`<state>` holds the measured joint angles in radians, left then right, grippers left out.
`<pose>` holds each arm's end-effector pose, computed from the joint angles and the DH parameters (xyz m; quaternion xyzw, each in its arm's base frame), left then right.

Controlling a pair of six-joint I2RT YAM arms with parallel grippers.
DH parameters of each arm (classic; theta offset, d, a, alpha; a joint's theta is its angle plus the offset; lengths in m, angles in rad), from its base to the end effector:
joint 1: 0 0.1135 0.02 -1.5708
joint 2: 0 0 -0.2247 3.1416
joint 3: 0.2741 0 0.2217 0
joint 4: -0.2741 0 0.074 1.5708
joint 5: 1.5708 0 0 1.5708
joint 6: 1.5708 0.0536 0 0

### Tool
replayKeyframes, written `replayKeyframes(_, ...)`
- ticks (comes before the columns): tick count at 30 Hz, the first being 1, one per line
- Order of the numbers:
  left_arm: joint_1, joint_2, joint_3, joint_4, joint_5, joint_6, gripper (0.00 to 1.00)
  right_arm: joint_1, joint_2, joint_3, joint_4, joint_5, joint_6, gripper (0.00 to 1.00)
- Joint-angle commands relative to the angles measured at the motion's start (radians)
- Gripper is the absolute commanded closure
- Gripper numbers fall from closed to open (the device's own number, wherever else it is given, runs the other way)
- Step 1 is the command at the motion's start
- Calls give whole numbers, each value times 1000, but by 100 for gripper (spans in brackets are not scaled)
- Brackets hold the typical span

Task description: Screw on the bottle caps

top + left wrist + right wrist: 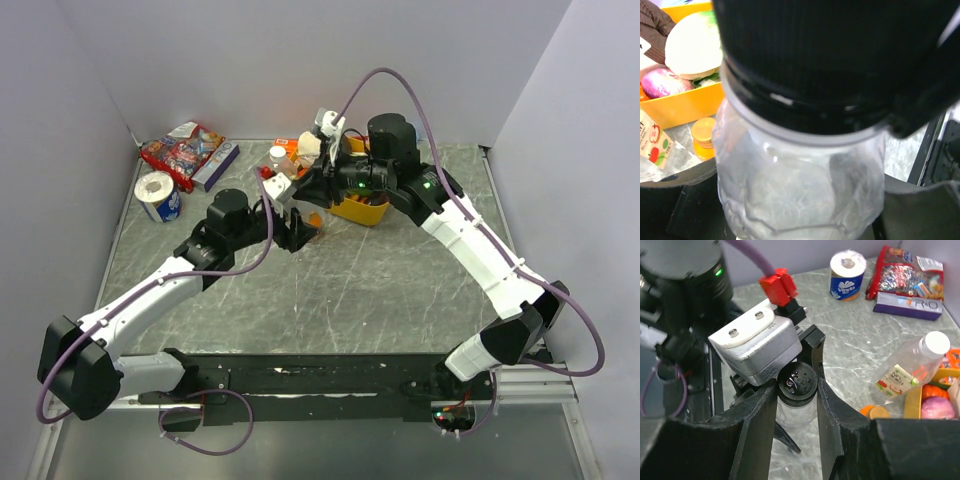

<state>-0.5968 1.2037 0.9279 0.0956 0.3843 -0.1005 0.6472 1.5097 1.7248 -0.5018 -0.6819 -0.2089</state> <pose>0.2226 -0.1755 0.3007 0.3037 0.7006 -0.3526 0.5409 0.2292 0.2156 0.4093 -0.4955 0.6036 0.3841 0.4927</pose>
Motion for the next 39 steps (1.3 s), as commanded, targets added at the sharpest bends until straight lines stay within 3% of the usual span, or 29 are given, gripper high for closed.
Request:
replayKeyframes(1, 35, 4, 22, 73, -203, -206, 93, -14, -40, -19, -26, 15, 98, 100)
replayKeyframes(3, 35, -7, 11, 70, -165, -182, 65, -23, -39, -16, -29, 1, 85, 100)
replayKeyframes(4, 37, -18, 5, 61, -160, -177, 39, -26, -40, -16, -32, -5, 79, 100)
replayKeyframes(5, 35, -24, 0, 53, -156, -170, 6, -30, -43, -14, -34, -8, 66, 100)
replayKeyframes(12, 38, -114, -66, -89, -160, -102, 4, -87, -54, -14, -47, -36, 42, 100)
replayKeyframes(17, 42, -170, -115, -252, 3, 20, 4, -135, -83, -88, -14, -22, 5, 100)
replayKeyframes(20, 45, -208, -113, -327, 8, 62, 4, -152, -97, -146, 3, -1, -44, 100)
replayKeyframes(25, 113, -279, -101, -333, -91, 58, 4, -170, -160, -330, 63, 30, -147, 100)
replayKeyframes(31, 241, -230, -52, -263, -190, 41, 4, -173, -197, -497, 187, 73, -221, 100)
replayKeyframes(39, 293, -207, -46, -254, -163, 10, 4, -172, -88, -515, 252, 162, -270, 100)
